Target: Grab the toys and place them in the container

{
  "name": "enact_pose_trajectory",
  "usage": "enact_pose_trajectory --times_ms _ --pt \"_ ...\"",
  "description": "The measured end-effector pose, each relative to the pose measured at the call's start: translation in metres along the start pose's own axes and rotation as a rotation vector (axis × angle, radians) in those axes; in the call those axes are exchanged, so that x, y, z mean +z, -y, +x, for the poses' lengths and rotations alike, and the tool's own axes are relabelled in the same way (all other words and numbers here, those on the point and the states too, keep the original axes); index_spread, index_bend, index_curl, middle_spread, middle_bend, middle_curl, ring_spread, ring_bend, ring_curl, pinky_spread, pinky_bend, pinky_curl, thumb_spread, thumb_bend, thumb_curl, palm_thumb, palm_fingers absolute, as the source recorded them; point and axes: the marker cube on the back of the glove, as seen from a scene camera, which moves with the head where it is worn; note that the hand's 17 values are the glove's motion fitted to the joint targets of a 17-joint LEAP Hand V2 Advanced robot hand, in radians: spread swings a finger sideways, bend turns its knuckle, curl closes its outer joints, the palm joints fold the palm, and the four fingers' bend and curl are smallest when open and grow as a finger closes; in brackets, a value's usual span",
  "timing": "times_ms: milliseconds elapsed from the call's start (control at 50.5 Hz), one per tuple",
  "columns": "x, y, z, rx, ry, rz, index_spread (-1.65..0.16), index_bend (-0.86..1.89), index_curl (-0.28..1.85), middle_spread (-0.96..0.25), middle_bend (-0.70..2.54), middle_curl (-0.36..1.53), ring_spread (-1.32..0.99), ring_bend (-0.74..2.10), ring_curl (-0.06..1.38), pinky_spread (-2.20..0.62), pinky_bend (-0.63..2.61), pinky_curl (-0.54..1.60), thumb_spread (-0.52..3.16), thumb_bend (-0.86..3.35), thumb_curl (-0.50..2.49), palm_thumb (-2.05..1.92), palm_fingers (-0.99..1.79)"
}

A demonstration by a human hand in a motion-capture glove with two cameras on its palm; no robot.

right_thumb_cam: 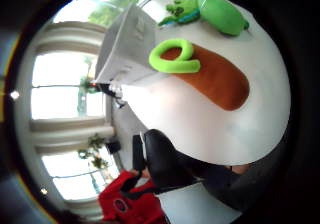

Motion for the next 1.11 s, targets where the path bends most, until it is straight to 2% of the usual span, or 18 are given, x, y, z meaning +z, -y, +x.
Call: enact_pose_trajectory --times_ms 257,455,633,712,890,950,1108 --pt "0.022 0.04 -0.016 0.001 -0.029 -0.045 -0.3 0.06 0.22 -0.1 0.15 0.3 -0.15 0.3 0.26 0.09 0.85 0.44 1.02 -0.04 0.29 -0.03 -0.15" --pt "0.053 0.058 -0.027 0.009 -0.088 -0.227 -0.29 -0.02 0.14 -0.06 0.13 0.27 -0.07 0.29 0.27 0.09 1.15 0.5 1.02 -0.02 0.3 0.0 -0.21" --pt "0.081 0.077 -0.032 0.013 -0.107 -0.245 -0.29 -0.03 0.07 -0.04 0.15 0.27 -0.02 0.35 0.3 0.07 1.28 0.52 1.02 -0.02 0.32 0.02 -0.25" --pt "0.087 0.082 -0.034 0.013 -0.119 -0.224 -0.29 -0.03 0.04 -0.04 0.17 0.28 -0.02 0.46 0.33 0.05 1.28 0.51 1.02 -0.01 0.32 0.05 -0.19" --pt "0.094 0.096 -0.021 0.039 -0.191 -0.286 -0.31 0.0 0.01 -0.09 0.22 0.31 -0.1 0.72 0.39 -0.06 1.31 0.48 1.07 0.01 0.35 0.14 -0.04" --pt "0.094 0.098 -0.022 0.045 -0.204 -0.282 -0.32 -0.03 -0.01 -0.14 0.39 0.36 -0.19 0.86 0.42 -0.12 1.27 0.45 1.1 0.04 0.37 0.23 0.12" --pt "0.101 0.092 -0.032 0.074 -0.188 -0.155 -0.35 -0.01 -0.02 -0.25 0.58 0.42 -0.37 1.18 0.49 -0.28 1.29 0.42 1.19 0.08 0.41 0.35 0.39"
